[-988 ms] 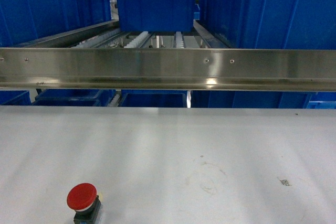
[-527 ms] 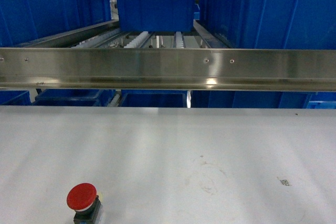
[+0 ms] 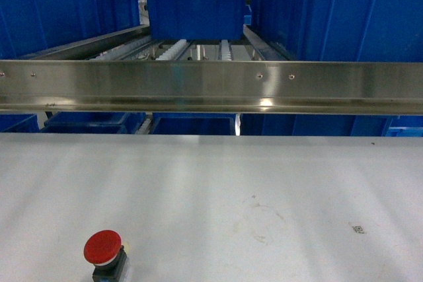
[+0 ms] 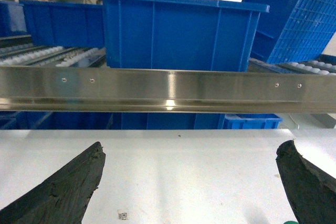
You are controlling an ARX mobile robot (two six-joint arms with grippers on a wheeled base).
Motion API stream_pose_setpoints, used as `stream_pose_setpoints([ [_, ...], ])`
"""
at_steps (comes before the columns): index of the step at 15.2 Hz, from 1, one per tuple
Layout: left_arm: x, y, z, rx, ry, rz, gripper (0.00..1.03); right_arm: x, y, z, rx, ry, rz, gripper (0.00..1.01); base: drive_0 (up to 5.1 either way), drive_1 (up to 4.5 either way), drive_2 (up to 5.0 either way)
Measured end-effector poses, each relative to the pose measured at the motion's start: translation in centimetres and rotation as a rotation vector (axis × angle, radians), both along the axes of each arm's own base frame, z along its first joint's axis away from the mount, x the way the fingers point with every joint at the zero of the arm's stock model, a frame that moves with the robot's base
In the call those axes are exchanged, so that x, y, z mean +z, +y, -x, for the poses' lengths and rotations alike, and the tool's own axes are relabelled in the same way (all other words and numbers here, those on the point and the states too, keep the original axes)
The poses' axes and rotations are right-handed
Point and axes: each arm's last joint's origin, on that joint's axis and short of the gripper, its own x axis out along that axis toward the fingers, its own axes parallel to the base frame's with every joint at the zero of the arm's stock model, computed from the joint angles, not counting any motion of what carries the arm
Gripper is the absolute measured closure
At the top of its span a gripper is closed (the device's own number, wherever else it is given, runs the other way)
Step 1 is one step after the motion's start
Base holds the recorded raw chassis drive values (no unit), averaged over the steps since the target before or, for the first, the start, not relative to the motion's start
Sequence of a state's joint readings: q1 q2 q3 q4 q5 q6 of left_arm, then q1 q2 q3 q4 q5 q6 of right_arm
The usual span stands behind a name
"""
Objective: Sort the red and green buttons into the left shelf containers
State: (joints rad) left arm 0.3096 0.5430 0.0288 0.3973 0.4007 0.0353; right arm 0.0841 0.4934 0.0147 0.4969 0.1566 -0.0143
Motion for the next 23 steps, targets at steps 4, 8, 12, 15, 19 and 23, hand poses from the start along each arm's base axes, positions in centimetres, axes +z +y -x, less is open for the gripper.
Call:
stream_pose_setpoints([
  [4,0.7,-1.5,-2.9,-0.176,0.034,0.01,0.05,-0.4,-2.0,-3.4,-0.101,0.048,-0.003,0.03,0.0,0.0,0.0],
  [8,0.6,-2.5,-3.8,-0.231,0.048,0.009,0.05,-0.8,-3.4,-5.0,-0.146,0.078,-0.012,0.03,0.0,0.0,0.0],
  [12,0.8,-3.9,-8.7,-0.27,0.092,0.001,0.05,-3.4,-8.0,-9.4,-0.254,0.213,-0.053,0.03,0.0,0.0,0.0],
  [15,-0.2,-4.2,-9.0,-0.277,0.147,-0.004,0.05,-4.7,-8.2,-9.5,-0.277,0.317,-0.027,0.03,0.0,0.0,0.0],
  [19,-0.2,-4.2,-9.0,-0.277,0.147,-0.005,0.05,-7.0,-8.3,-11.5,-0.296,0.391,-0.023,0.03,0.0,0.0,0.0],
  [23,-0.2,-4.2,-9.0,-0.277,0.147,-0.005,0.05,-9.5,-9.1,-14.4,-0.384,0.434,-0.006,0.03,0.0,0.0,0.0],
])
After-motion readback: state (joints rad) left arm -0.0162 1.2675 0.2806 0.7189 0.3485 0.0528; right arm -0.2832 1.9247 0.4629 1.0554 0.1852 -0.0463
